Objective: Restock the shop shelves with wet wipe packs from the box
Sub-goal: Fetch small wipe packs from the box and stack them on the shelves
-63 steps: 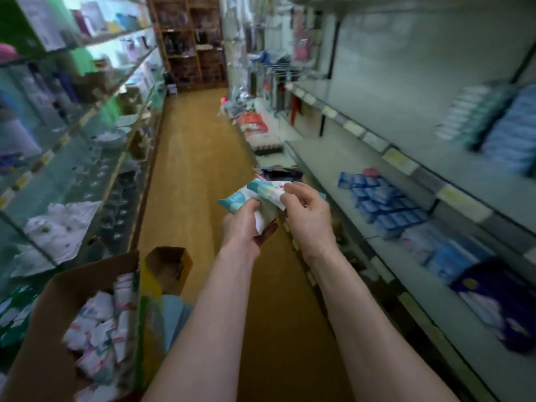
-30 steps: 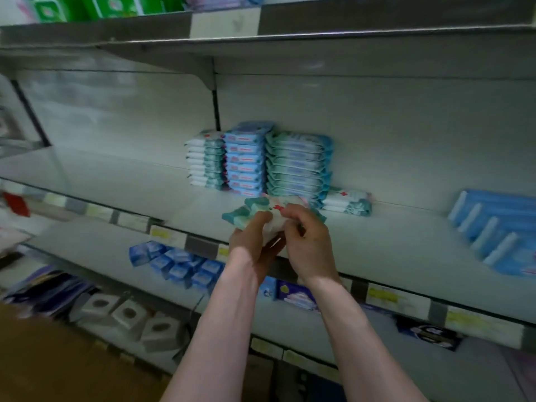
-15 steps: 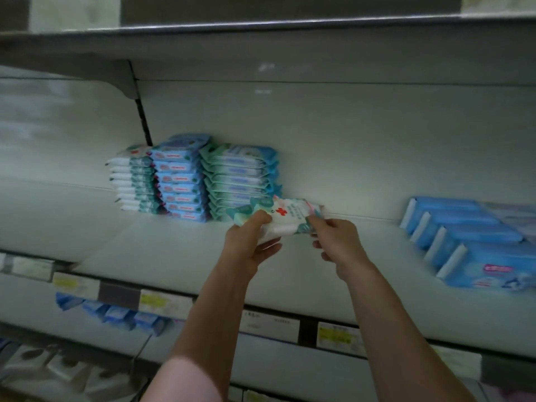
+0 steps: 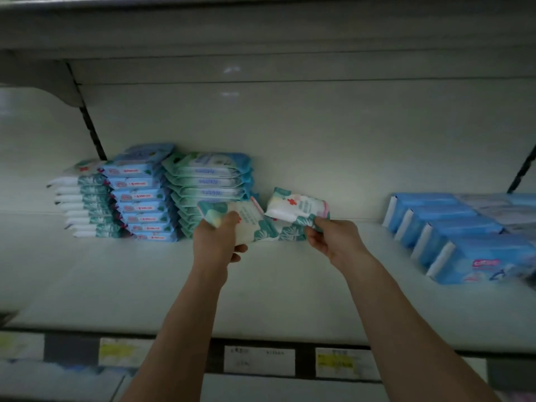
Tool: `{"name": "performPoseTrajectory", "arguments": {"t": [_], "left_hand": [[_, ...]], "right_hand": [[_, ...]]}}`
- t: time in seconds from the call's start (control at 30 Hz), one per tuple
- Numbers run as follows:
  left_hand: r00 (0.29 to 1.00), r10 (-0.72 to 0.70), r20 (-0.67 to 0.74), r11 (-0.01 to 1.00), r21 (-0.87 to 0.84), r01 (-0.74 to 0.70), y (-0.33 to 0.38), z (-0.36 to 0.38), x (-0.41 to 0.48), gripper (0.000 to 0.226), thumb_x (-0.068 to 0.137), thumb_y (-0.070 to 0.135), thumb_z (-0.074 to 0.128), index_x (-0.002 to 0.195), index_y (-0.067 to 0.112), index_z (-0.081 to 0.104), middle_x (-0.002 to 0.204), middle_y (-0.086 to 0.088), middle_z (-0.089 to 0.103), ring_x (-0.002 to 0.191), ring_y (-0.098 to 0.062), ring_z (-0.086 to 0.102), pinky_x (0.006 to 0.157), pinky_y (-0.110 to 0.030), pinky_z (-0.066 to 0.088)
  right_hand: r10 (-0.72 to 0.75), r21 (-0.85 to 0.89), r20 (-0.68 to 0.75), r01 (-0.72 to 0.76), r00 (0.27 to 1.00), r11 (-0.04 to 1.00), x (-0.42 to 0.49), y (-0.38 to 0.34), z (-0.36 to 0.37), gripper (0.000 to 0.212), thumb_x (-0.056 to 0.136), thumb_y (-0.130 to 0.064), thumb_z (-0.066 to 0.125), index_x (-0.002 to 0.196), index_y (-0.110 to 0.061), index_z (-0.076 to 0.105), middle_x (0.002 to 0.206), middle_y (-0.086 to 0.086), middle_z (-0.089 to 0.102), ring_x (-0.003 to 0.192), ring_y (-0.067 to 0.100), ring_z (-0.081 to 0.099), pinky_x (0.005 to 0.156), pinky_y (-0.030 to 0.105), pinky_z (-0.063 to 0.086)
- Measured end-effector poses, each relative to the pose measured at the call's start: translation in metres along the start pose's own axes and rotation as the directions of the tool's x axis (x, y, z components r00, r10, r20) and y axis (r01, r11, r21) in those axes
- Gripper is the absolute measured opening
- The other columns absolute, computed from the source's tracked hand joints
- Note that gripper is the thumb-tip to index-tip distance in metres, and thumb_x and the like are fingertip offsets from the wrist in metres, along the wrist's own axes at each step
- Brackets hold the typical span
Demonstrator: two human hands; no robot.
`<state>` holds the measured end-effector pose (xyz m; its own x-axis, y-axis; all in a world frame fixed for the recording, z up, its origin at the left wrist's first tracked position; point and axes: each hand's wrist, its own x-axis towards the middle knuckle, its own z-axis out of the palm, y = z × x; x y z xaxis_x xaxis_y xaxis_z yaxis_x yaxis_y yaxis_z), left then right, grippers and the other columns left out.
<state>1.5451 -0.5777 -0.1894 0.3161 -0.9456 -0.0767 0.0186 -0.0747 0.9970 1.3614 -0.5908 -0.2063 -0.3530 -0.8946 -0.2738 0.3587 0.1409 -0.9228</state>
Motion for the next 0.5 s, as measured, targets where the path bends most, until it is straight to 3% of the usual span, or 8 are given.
{"name": "performPoseTrajectory", "arguments": {"t": [0.2, 0.3, 0.43, 0.5], "left_hand": [[0.999, -0.027, 0.032, 0.997, -0.072, 0.029, -0.006, -0.026, 0.013, 0.011, 0.091, 0.017, 0.059, 0.081, 0.014, 0.055, 0.071, -0.010, 0.061, 0.041, -0.017, 0.049, 0.044, -0.026, 0.043], [0.994, -0.045, 0.096, 0.990, -0.126, 0.057, -0.010, -0.033, 0.020, 0.008, 0.090, 0.016, 0.059, 0.085, 0.011, 0.055, 0.070, -0.012, 0.060, 0.042, -0.019, 0.047, 0.042, -0.025, 0.041], [0.973, -0.083, 0.216, 0.977, -0.173, 0.122, -0.015, -0.035, 0.022, 0.009, 0.090, 0.015, 0.058, 0.092, 0.006, 0.058, 0.065, -0.011, 0.058, 0.041, -0.018, 0.046, 0.040, -0.023, 0.040], [0.951, -0.097, 0.293, 0.971, -0.182, 0.155, -0.016, -0.032, 0.020, 0.013, 0.090, 0.015, 0.058, 0.097, 0.004, 0.060, 0.063, -0.010, 0.060, 0.041, -0.017, 0.048, 0.039, -0.022, 0.040]], "right_hand": [[-0.078, -0.193, -0.104, 0.057, 0.991, 0.980, 0.031, 0.013, 0.016, 0.024, 0.096, -0.007, 0.054, 0.073, 0.000, 0.055, 0.065, 0.014, 0.058, 0.031, 0.005, 0.052, 0.034, 0.017, 0.045], [-0.117, -0.298, -0.107, 0.080, 0.987, 0.951, 0.043, 0.019, 0.024, 0.022, 0.095, -0.004, 0.054, 0.073, 0.001, 0.058, 0.065, 0.014, 0.059, 0.041, 0.013, 0.056, 0.036, 0.020, 0.048], [-0.255, -0.566, -0.144, 0.132, 0.956, 0.814, 0.059, 0.028, 0.031, 0.018, 0.092, -0.015, 0.059, 0.088, 0.002, 0.064, 0.084, 0.019, 0.068, 0.072, 0.032, 0.067, 0.072, 0.044, 0.059], [-0.326, -0.702, -0.133, 0.143, 0.936, 0.698, 0.063, 0.030, 0.031, 0.028, 0.092, -0.024, 0.059, 0.095, 0.003, 0.064, 0.099, 0.020, 0.068, 0.090, 0.035, 0.066, 0.079, 0.037, 0.054]]}}
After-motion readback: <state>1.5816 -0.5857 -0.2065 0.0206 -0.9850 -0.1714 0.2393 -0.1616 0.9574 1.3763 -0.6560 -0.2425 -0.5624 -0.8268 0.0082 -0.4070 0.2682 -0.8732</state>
